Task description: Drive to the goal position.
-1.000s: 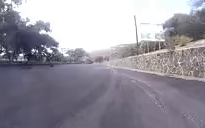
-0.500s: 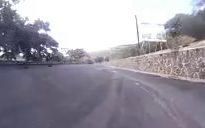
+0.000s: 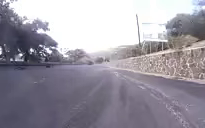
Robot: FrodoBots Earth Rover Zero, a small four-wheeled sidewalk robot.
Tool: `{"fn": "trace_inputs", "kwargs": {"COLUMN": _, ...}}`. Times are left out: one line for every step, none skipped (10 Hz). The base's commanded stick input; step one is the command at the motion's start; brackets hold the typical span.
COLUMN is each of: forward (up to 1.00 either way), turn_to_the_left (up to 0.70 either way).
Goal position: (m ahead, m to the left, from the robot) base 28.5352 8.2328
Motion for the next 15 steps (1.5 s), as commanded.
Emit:
{"fn": "trace_inputs", "kwargs": {"forward": 0.70, "turn_to_the_left": 0.00}}
{"fn": "trace_inputs", "kwargs": {"forward": 0.70, "turn_to_the_left": 0.00}}
{"fn": "trace_inputs", "kwargs": {"forward": 0.70, "turn_to_the_left": 0.00}}
{"fn": "trace_inputs", "kwargs": {"forward": 0.70, "turn_to_the_left": 0.00}}
{"fn": "trace_inputs", "kwargs": {"forward": 0.70, "turn_to_the_left": 0.00}}
{"fn": "trace_inputs", "kwargs": {"forward": 0.70, "turn_to_the_left": 0.00}}
{"fn": "trace_inputs", "kwargs": {"forward": 0.70, "turn_to_the_left": 0.00}}
{"fn": "trace_inputs", "kwargs": {"forward": 0.70, "turn_to_the_left": 0.00}}
{"fn": "trace_inputs", "kwargs": {"forward": 0.70, "turn_to_the_left": 0.00}}
{"fn": "trace_inputs", "kwargs": {"forward": 0.70, "turn_to_the_left": 0.00}}
{"fn": "trace_inputs", "kwargs": {"forward": 0.70, "turn_to_the_left": 0.00}}
{"fn": "trace_inputs", "kwargs": {"forward": 0.70, "turn_to_the_left": 0.00}}
{"fn": "trace_inputs", "kwargs": {"forward": 0.70, "turn_to_the_left": 0.00}}
{"fn": "trace_inputs", "kwargs": {"forward": 0.70, "turn_to_the_left": 0.00}}
{"fn": "trace_inputs", "kwargs": {"forward": 0.70, "turn_to_the_left": 0.00}}
